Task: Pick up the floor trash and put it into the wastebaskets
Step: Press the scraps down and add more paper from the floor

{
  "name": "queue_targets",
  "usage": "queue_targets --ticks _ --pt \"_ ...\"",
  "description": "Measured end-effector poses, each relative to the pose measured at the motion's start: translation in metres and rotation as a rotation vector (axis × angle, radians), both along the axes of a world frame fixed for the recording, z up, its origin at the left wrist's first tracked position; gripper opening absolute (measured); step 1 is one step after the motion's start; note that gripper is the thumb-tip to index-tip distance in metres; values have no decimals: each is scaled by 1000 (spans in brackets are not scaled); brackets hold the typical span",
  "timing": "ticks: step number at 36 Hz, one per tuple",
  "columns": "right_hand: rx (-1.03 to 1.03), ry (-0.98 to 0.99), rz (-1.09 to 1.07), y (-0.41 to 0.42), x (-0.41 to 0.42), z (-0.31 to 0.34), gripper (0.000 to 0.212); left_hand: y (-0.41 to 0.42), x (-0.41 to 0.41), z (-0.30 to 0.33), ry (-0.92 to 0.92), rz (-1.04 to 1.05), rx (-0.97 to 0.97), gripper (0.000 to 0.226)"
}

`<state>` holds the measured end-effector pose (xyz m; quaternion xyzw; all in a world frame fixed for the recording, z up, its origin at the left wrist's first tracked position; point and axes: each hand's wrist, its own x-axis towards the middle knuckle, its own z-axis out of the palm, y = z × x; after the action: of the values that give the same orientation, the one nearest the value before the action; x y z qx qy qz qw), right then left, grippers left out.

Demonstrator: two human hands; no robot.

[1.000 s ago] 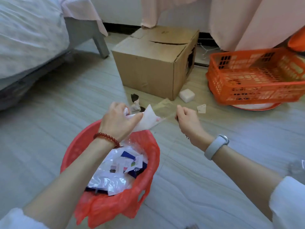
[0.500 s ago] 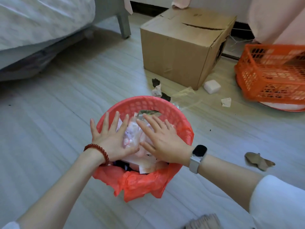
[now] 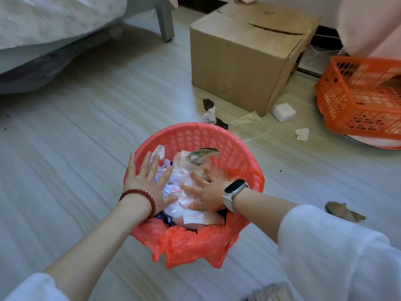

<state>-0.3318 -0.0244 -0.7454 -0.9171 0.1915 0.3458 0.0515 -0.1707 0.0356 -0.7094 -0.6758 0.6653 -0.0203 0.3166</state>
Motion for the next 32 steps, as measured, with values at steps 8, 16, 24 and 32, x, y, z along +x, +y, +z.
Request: queue_targets --ticks 8,16,24,32 --pt "215 -368 -407 3 -21 57 49 -15 -6 14 379 9 -40 77" --pt "-244 -951 -788 -29 -79 65 52 -55 -53 41 713 -41 -652 53" --pt "265 -1035 -1093 -2 -79 39 40 -74 -71 -5 659 123 -380 49" --pt "475 -996 -1051 26 -58 31 50 -39 -60 14 624 360 -372 69"
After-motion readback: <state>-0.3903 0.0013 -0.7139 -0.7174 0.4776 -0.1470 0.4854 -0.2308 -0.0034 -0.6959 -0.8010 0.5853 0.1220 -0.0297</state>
